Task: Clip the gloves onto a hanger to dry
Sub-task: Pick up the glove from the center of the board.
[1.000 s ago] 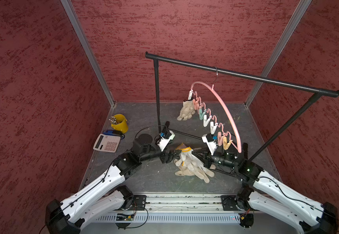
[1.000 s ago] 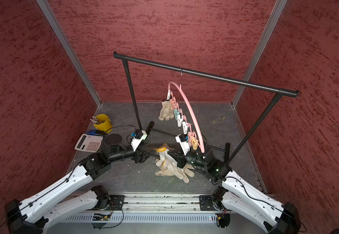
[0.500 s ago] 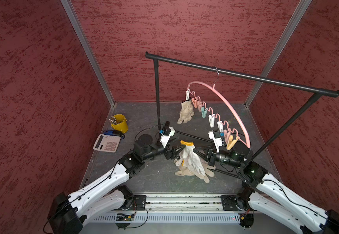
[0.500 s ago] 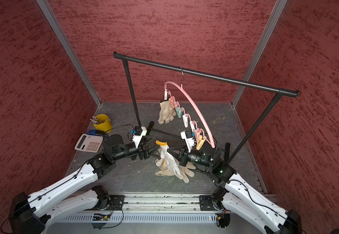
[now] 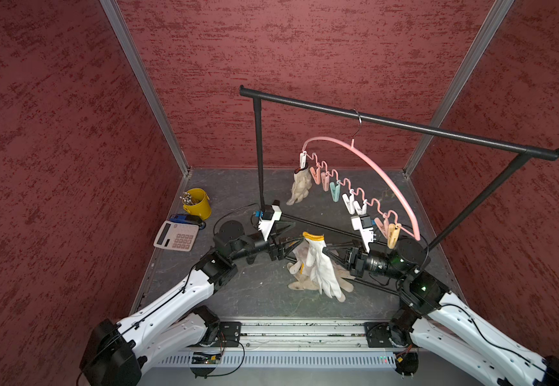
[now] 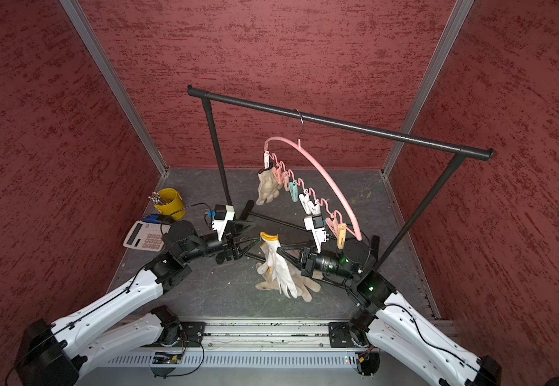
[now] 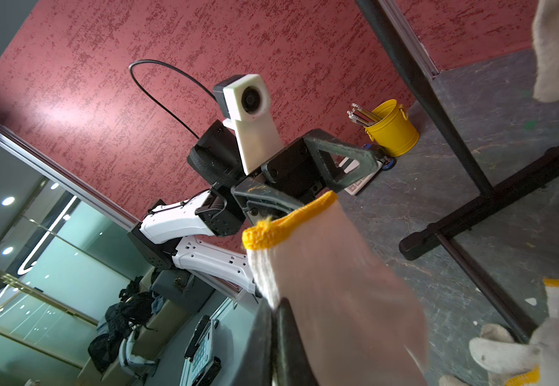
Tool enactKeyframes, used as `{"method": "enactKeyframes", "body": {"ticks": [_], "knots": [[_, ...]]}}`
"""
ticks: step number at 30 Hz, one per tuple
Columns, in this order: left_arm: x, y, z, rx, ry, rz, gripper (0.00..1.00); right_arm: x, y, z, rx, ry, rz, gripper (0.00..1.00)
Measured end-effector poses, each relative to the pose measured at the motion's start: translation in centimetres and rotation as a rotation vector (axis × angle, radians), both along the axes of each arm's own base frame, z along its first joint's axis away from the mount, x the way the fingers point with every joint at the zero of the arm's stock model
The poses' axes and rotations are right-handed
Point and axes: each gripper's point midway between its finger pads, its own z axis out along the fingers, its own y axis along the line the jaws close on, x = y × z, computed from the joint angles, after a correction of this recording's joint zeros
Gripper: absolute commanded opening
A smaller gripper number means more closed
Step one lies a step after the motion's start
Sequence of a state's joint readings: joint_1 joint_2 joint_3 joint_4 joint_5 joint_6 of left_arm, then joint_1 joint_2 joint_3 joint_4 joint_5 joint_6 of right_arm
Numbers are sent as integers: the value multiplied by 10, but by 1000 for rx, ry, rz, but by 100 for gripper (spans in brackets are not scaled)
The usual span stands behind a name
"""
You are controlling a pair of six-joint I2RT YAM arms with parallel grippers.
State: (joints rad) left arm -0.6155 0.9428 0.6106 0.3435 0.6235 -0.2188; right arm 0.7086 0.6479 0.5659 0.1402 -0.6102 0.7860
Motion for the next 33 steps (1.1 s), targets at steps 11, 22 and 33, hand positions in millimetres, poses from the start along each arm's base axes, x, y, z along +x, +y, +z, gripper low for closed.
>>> {"method": "enactKeyframes", "body": {"ticks": [11,22,33], "knots": [[-30,-11,16,-90,55,-258,70,-9,0,16,80,66,55,0],[-52,-27,34,-108,-31,-332,68,-12,5,17,97,131,104,0],[-63,-30,46,-146,-66,-326,17,-13,1,26,129,117,93,0]]}}
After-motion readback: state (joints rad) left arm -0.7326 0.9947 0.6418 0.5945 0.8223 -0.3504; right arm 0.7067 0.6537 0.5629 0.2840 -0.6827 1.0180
